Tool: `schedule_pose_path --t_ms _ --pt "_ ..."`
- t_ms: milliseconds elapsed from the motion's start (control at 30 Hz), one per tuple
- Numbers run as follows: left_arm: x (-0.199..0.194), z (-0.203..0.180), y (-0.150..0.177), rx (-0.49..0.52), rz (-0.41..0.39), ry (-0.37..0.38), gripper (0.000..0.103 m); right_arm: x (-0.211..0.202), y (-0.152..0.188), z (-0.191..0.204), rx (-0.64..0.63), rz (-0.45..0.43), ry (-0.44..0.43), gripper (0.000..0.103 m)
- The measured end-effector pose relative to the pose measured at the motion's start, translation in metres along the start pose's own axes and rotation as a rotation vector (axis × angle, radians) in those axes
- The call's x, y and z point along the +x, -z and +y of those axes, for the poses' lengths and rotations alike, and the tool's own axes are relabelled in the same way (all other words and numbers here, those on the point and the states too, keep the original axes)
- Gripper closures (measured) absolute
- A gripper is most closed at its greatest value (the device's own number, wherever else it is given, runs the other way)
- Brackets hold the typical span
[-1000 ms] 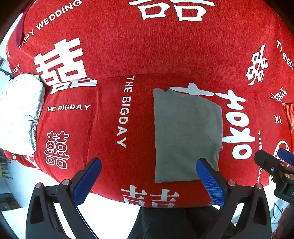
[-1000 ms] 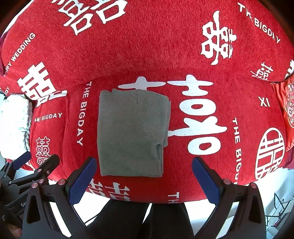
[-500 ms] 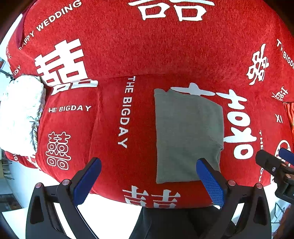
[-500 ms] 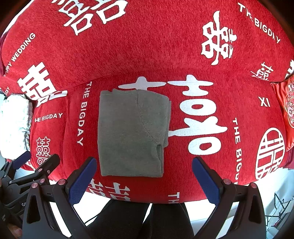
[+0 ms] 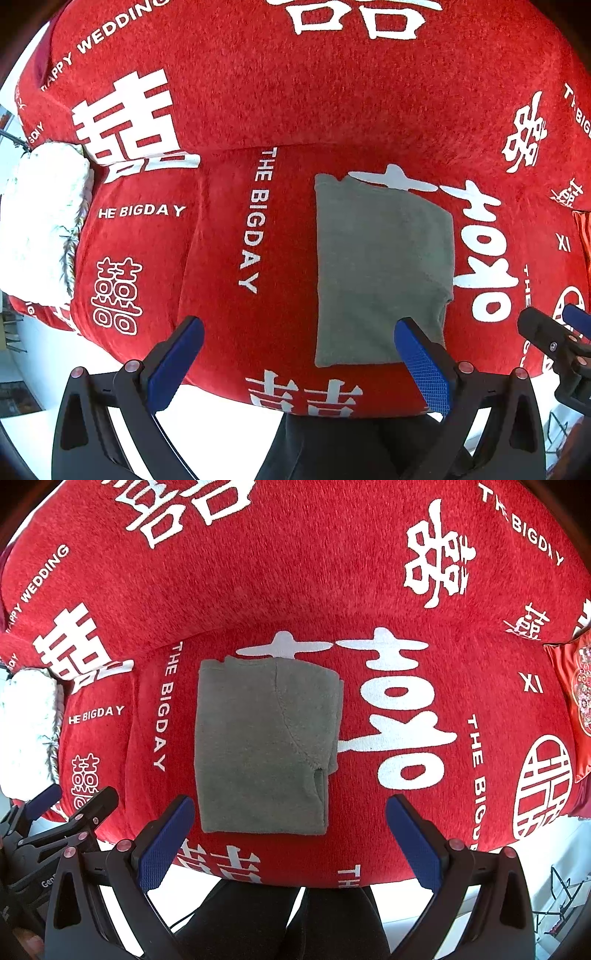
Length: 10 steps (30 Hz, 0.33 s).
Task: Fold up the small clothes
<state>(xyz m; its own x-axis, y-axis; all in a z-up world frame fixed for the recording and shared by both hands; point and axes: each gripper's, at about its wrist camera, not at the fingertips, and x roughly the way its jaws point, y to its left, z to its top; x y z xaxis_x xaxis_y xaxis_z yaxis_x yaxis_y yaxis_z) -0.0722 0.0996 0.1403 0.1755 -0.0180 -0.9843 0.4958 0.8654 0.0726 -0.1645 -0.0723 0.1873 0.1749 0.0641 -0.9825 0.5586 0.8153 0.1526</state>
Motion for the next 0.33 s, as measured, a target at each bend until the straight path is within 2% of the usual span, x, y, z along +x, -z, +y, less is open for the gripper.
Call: schedule_pose_path --t_ms 333 --pt "0.0003 0.0005 -0.0027 0.013 -0.008 0.015 0.0 0.0029 0.0023 0.001 0.0 0.004 0.006 0.0"
